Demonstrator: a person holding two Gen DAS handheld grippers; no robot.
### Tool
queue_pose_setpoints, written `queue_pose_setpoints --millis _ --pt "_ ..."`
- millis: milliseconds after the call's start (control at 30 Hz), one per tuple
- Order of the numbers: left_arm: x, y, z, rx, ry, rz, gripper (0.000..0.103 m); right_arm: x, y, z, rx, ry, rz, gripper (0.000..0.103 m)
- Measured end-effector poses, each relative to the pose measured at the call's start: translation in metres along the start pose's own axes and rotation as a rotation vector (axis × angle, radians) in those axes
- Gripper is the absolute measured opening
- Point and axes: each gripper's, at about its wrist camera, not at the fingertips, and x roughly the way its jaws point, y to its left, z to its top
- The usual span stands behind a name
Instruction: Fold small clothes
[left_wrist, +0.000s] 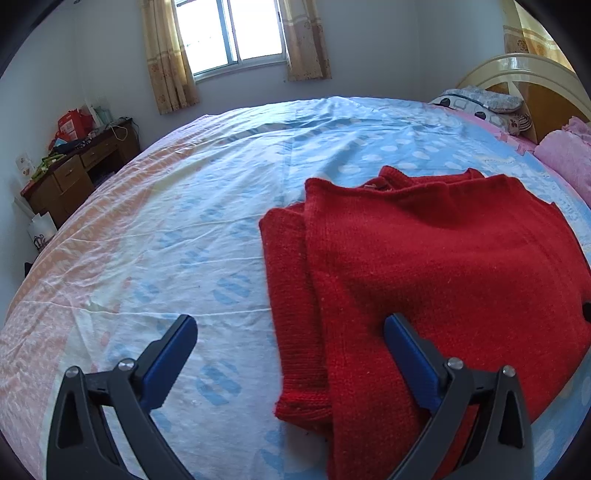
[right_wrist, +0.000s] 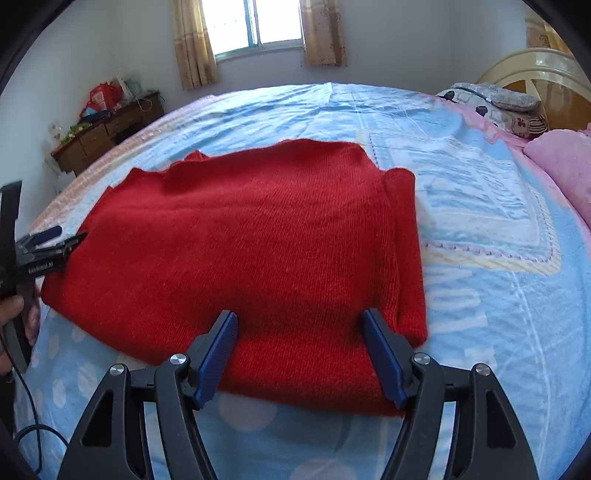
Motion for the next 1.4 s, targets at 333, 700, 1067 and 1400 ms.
queue_pose_setpoints --millis 333,700,1067,1400 --pt "0.002 0.002 0.0 -0.015 0.008 -0.016 0.103 -0.001 0.091 0.05 -0.062 -0.065 0.104 0.07" --pt "0.006 0.009 0.0 -0.051 0.026 -0.062 0.103 0.02 0.131 0.013 -0.121 -0.041 0.084 0.071" --pt "-0.003 0.027 -0.001 -0.122 -0.003 -0.106 0.103 -0.001 0.139 -0.002 -0.173 -0.084 0.089 0.072" --pt "0.001 0.103 -0.003 -0.256 0.0 -0.037 0.103 -0.018 0.199 -0.007 -0.418 -0.184 0.082 0.072"
